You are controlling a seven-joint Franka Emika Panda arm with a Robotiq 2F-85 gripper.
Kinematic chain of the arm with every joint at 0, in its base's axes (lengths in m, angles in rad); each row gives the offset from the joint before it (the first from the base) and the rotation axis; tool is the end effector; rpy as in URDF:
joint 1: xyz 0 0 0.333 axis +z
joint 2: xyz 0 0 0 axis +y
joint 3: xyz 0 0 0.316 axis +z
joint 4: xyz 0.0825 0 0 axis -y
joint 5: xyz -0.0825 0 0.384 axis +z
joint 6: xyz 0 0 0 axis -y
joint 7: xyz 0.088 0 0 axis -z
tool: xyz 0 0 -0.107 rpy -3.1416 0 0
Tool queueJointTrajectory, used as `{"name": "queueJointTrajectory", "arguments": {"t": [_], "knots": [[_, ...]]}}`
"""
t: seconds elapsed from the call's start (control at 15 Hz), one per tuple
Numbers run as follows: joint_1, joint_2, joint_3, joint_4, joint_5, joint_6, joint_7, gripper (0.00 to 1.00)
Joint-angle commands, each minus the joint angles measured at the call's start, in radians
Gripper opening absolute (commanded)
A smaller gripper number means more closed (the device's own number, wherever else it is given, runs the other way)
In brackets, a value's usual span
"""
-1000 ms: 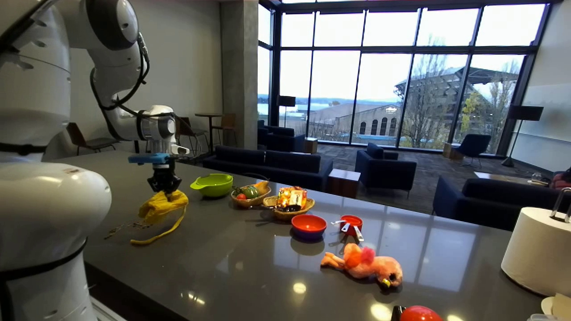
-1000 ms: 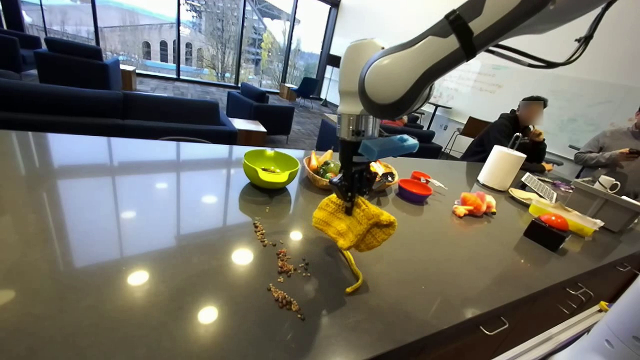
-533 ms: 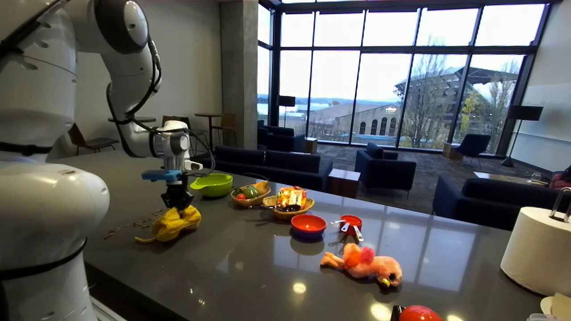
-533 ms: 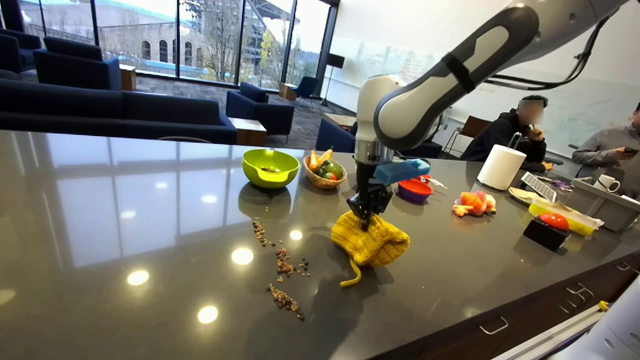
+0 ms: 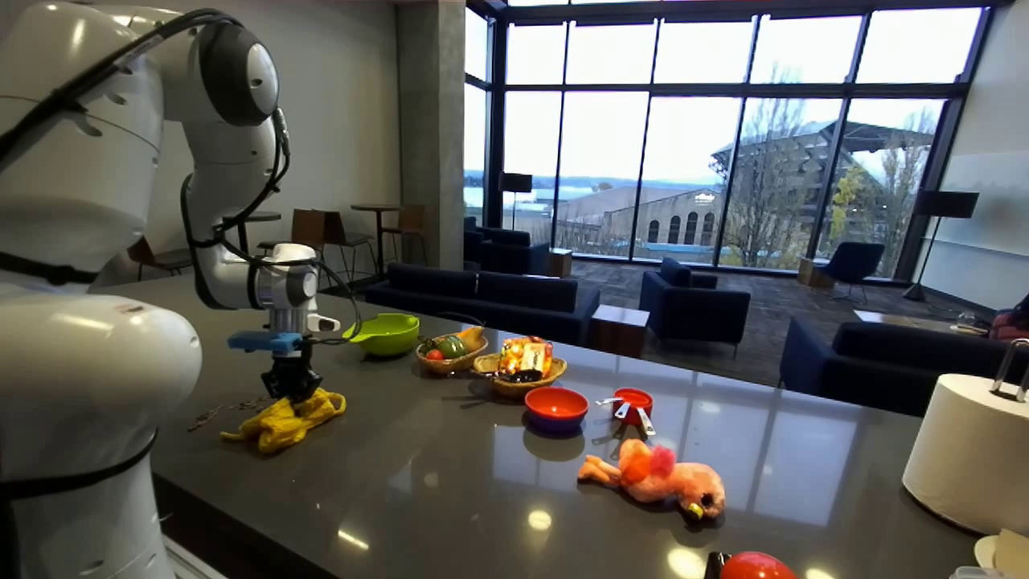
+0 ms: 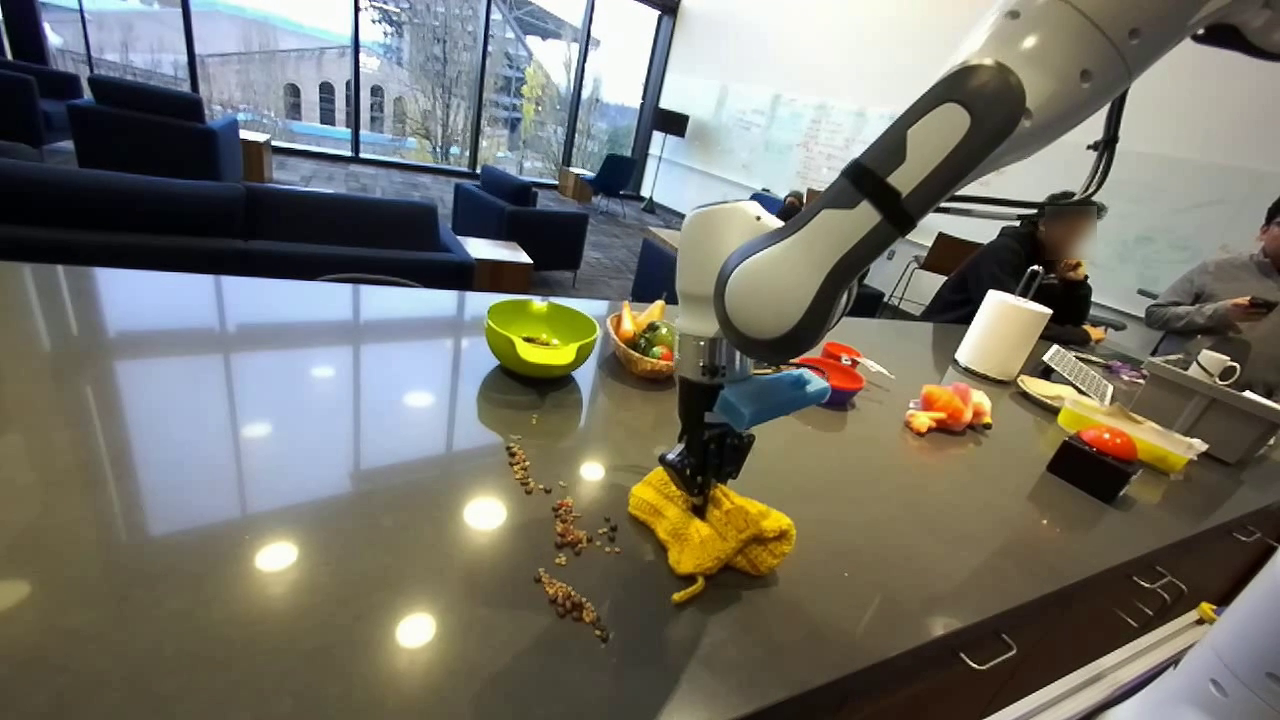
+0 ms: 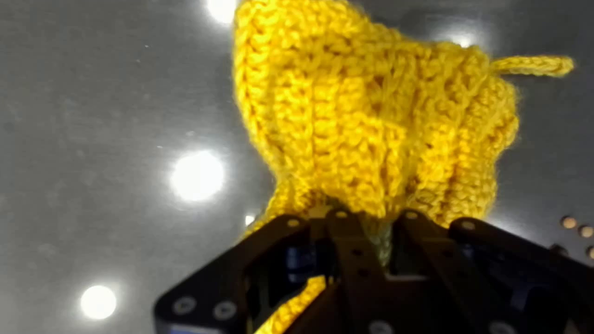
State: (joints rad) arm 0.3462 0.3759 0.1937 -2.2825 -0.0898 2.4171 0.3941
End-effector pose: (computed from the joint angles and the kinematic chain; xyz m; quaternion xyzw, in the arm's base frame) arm 0.4312 0.2633 0.1736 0.9875 0.1066 -0.1079 0.0429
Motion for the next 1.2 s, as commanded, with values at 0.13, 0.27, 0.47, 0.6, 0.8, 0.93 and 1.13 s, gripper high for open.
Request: {"name": "queueJointTrajectory", "arguments": {"t": [0.13,0.27,0.47,0.6,0.8,0.93,1.13], "knots": [[0.085,0.052,0.030,0.092,0.011,-0.017,0.035,0.04],[0.107,0.065,0.040,0.124,0.012,-0.024,0.034,0.04],[0.128,0.086,0.054,0.168,0.020,-0.026,0.022,0.04],[0.138,0.098,0.061,0.192,0.022,-0.025,0.017,0.04],[0.141,0.105,0.067,0.218,0.031,-0.026,0.009,0.04],[0.145,0.101,0.051,0.224,0.012,-0.026,0.018,0.04],[0.145,0.083,0.021,0.225,-0.012,-0.035,0.034,0.04]]}}
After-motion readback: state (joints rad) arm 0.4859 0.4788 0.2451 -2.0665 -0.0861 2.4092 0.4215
